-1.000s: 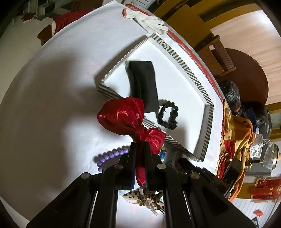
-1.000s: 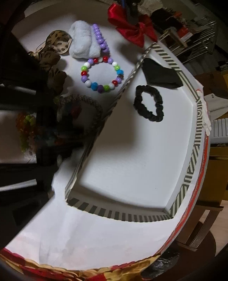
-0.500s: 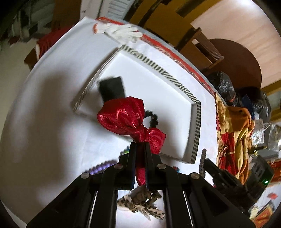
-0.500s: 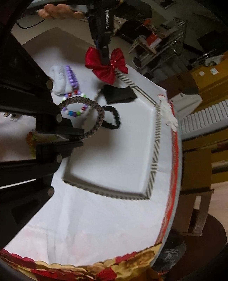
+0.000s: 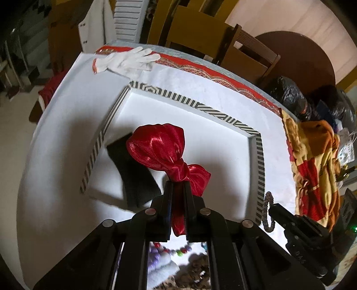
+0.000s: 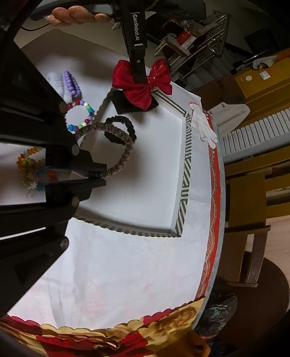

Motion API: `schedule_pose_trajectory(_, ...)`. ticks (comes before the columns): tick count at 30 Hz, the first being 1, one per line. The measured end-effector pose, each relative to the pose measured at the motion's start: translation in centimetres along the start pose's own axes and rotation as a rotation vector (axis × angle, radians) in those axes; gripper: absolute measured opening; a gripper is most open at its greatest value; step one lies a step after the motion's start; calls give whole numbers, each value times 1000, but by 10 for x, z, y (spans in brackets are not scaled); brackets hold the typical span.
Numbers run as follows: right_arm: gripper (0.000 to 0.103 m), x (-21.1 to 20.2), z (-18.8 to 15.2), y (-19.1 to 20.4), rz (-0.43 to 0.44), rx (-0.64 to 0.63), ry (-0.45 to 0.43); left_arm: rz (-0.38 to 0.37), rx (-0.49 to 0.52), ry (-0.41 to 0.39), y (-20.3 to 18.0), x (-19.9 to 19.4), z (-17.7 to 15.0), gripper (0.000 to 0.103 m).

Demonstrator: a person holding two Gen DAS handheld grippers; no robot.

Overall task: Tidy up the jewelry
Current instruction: 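Carry the red bow into the tray with the left tool while the right tool carries the braided bracelet in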

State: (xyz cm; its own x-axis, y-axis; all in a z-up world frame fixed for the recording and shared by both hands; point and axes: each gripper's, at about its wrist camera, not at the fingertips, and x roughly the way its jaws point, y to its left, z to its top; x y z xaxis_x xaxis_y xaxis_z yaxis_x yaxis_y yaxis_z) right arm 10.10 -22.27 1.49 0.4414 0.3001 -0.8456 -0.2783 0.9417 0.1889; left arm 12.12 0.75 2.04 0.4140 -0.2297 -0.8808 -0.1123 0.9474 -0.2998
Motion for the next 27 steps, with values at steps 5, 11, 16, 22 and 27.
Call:
schedule_pose_trajectory(5, 6, 14, 4, -3, -4, 16, 12, 24, 42, -1, -5, 13, 14, 0)
schedule_pose_trajectory(11, 6, 33, 8, -7, -4, 26, 36, 32, 60, 14, -4, 34, 26, 0)
schedule_pose_trajectory(16, 6, 53, 9, -7, -7, 29, 72, 43, 72, 34, 0, 54, 32, 0)
schedule_pose_trajectory(22, 6, 80, 11, -5, -9, 39, 116, 53, 58, 62, 11, 77, 38, 0)
schedule_pose_trajectory(27, 6, 93, 12, -2, -30, 33, 135, 56, 61, 77, 16, 86, 38, 0)
